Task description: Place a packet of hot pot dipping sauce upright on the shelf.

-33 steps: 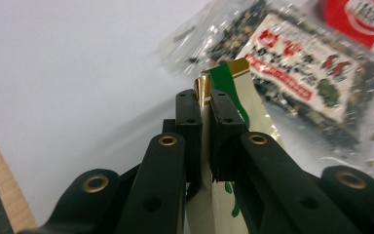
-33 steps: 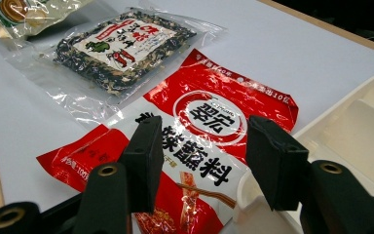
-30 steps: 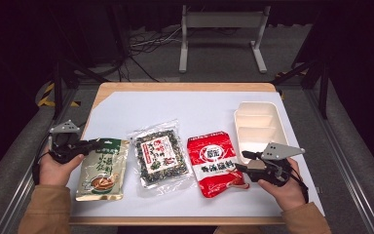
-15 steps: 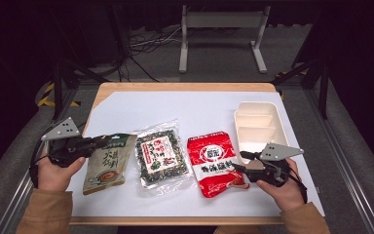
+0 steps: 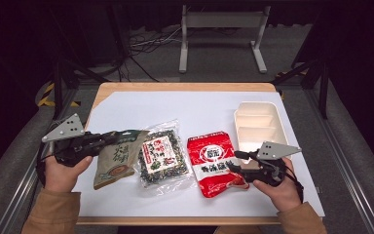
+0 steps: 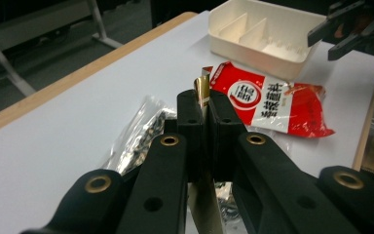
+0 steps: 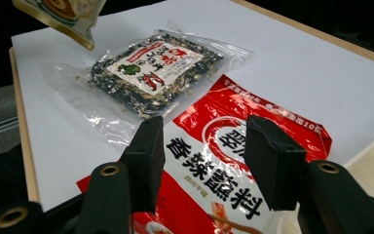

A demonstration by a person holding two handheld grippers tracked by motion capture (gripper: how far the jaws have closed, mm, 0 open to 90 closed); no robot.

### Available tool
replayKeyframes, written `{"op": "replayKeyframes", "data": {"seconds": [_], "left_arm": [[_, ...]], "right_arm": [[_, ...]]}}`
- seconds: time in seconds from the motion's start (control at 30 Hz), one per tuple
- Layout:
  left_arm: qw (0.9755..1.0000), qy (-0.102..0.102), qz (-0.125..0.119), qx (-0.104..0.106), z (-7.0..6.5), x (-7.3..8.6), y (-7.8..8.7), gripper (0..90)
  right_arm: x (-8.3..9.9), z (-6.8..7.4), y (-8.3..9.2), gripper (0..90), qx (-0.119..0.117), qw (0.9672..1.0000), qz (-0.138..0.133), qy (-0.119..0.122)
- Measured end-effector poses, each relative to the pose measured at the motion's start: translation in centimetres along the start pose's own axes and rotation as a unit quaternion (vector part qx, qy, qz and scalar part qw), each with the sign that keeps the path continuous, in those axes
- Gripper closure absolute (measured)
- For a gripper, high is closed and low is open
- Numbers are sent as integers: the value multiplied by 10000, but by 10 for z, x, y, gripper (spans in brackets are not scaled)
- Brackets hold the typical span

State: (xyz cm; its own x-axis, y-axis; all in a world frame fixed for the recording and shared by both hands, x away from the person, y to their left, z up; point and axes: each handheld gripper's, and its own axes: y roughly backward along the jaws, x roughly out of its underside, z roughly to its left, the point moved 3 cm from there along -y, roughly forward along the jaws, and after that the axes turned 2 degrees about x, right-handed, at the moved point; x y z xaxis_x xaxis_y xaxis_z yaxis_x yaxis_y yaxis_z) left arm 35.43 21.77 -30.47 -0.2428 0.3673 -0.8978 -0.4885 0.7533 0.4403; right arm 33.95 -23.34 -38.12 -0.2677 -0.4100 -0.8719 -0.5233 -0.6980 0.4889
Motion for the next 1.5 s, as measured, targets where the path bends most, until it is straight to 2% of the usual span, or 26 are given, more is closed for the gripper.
{"op": "replayKeyframes", "data": {"seconds": [0.13, 0.3, 0.43, 0.67, 0.97, 1.03, 1.13, 1.33, 1.37, 1.4, 1.43, 1.5], "left_arm": [[9999, -49, -90, 106, -7, -8, -6, 860], [9993, -223, -171, 257, -18, -21, -24, 860], [9982, -336, -284, 415, -27, -28, -37, 860], [9958, -498, -303, 710, -41, -33, -57, 860], [9930, -595, -389, 947, -57, -34, -78, 861], [9925, -668, -392, 950, -61, -34, -84, 862], [9912, -675, -415, 1065, -66, -35, -90, 862], [9886, -748, -472, 1215, -73, -35, -95, 862], [9878, -724, -490, 1287, -76, -34, -96, 862], [9870, -792, -487, 1314, -77, -34, -97, 862], [9869, -750, -487, 1340, -80, -34, -98, 862], [9860, -802, -467, 1385, -81, -34, -100, 862]], "right_arm": [[-6, 3, -2, 494, -43, 10000, 7, 84], [-15, 9, -5, 490, -163, 9996, -29, 219], [-17, 13, -6, 488, -216, 9995, -29, 247], [-19, 16, -5, 486, -283, 9993, -88, 227], [-23, 19, -9, 455, -380, 9989, -68, 254], [-24, 20, -11, 443, -426, 9987, -53, 278], [-27, 20, -15, 414, -535, 9983, -31, 224], [-30, 20, -25, 394, -745, 9972, -51, 91], [-31, 19, -28, 395, -778, 9969, -50, 75], [-32, 20, -33, 398, -808, 9967, -43, 75], [-33, 20, -37, 398, -867, 9962, -47, 69], [-36, 22, -42, 402, -1018, 9947, -124, 51]]}}
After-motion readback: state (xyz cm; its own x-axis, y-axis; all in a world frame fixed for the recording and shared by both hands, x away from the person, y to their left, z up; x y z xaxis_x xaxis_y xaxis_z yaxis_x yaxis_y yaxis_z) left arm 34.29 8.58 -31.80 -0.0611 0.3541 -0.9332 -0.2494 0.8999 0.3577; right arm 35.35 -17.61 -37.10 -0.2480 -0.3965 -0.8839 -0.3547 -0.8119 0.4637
